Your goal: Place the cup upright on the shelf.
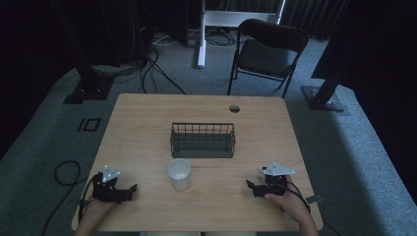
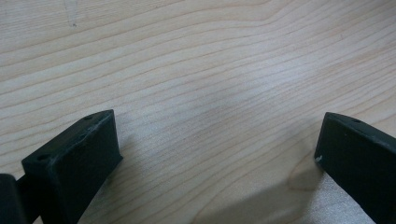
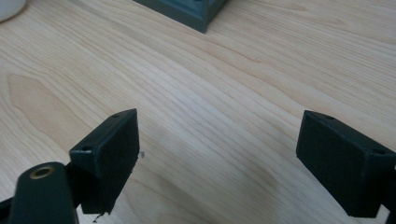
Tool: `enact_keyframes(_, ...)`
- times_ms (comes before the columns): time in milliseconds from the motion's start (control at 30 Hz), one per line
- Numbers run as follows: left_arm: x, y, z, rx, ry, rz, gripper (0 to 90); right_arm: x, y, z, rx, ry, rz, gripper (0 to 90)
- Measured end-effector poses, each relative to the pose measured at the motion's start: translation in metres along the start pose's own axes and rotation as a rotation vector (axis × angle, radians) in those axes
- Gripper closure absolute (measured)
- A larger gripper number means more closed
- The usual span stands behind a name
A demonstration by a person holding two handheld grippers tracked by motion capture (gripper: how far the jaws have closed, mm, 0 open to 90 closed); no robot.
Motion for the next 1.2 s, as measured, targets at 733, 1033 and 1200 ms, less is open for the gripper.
enact_keyframes(733,0.0,0.0,0.0,0.002,0.002,0.0,0.1,-0.022,0.016,-0.029,-0.088,-0.059,0.028,13.1)
enact_keyframes(1033,0.0,0.0,0.0,0.002,0.002,0.0,0.1,-0.031,0.026,-0.046,-0.133,-0.097,0.036,13.1)
enact_keyframes(1200,0.0,0.0,0.0,0.002,0.002,0.0,0.1,-0.034,0.031,-0.052,-0.141,-0.11,0.034,13.1)
Point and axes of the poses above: each handheld gripper's, and its own axes: y roughly forward along the jaws, x roughly out of its underside, z roughly to its right, the point moved 4 cm from there along y, roughly forward along the jaws, and after that the axes turned 2 degrees about y, right-handed, at the moved point
